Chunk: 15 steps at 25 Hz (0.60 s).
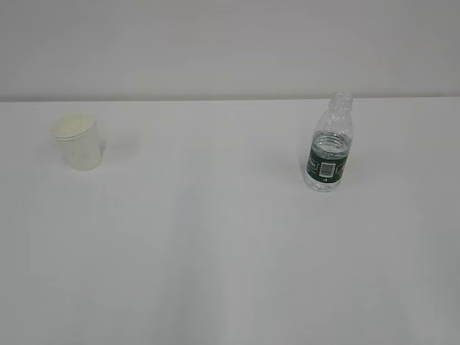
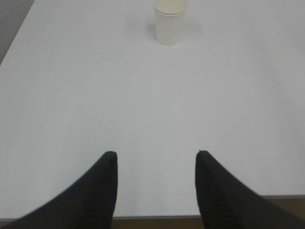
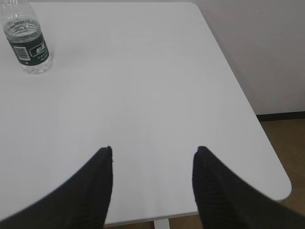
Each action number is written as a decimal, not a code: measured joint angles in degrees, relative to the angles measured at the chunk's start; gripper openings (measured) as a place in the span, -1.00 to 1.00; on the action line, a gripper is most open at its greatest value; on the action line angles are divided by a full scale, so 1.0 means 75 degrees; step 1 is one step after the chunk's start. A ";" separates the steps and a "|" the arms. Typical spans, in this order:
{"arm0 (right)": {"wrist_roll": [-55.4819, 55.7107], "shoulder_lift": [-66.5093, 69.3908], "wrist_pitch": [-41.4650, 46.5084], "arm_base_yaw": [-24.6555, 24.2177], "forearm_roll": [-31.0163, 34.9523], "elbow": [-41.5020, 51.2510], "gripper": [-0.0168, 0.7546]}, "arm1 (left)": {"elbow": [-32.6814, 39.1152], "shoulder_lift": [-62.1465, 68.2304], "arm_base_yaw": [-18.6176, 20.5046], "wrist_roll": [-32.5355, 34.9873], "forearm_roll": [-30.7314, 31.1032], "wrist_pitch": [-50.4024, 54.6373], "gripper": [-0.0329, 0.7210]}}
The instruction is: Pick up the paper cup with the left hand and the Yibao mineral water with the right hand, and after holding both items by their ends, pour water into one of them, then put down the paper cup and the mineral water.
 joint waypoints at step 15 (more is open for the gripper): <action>0.0000 0.0000 0.0000 0.0000 0.0000 0.0000 0.11 | 0.0000 0.0000 0.0000 0.0000 0.0000 0.0000 0.00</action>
